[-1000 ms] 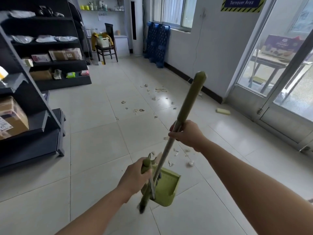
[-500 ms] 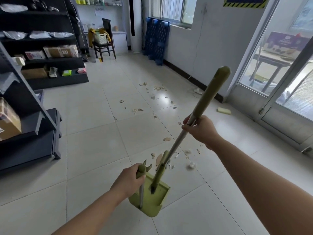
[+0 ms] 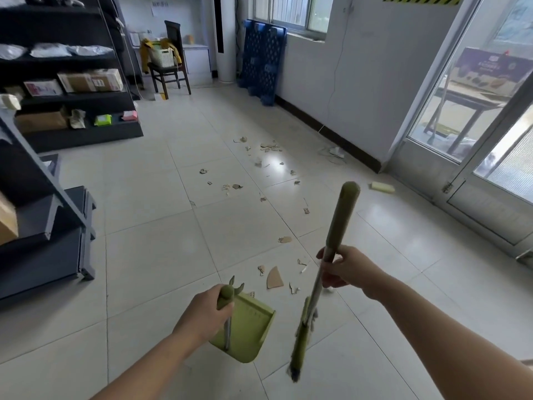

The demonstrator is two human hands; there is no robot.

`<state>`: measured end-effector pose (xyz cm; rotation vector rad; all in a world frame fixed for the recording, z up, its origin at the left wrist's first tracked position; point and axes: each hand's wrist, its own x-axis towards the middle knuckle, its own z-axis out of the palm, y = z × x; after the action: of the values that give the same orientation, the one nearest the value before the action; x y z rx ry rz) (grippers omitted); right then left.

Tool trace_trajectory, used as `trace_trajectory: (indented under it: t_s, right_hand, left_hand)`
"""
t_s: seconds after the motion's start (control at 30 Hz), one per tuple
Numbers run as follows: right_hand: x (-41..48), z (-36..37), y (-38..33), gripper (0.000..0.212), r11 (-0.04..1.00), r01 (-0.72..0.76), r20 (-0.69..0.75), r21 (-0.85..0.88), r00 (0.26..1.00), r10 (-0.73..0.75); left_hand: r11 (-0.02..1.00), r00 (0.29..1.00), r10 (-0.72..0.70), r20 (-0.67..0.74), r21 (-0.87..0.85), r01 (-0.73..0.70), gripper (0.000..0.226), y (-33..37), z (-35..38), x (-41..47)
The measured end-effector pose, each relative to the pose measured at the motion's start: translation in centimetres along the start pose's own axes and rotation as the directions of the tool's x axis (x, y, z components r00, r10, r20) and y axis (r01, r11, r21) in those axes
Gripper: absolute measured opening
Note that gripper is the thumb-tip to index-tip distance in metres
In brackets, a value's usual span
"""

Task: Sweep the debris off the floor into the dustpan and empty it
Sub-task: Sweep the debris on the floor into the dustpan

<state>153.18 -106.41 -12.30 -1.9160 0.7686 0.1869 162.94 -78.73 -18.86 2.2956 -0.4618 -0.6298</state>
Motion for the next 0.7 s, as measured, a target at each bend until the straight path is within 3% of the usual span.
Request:
trace_trajectory:
  t_s: [0.13,0.27,0.4,0.7]
  right_hand:
    - [1.6,0.2,1.8,0.032,0.966,-0.125,0.094,0.224,0.990,0.106]
    - [3.4,0.1,3.1,0.035,0.841,-0.279,0.097,0.464,0.959,0.265]
    - [5.1,0.8,3.8,0.057,0.745,-0.404,0.198,0.531,0.914,0.354]
    - [7.5,3.9,4.5,0.035,0.636,-0.492,0.300,0.594,0.869,0.392]
  left_hand:
    - [1.000,1.000,-0.009,0.018,0.027,0.009,0.008,-1.0,-0.8,1.8]
    - [0.999,0.999,-0.019,0.035,0.037,0.017,0.006,-1.9,-1.4,3.4]
    - [0.999,0.998,-0.025,0.056,0.033,0.024,0.005,-2.7,-1.8,4.9]
    - [0.999,0.998,-0.034,0.059,0.040,0.031,0.005,-4.3,-3.2,8.3]
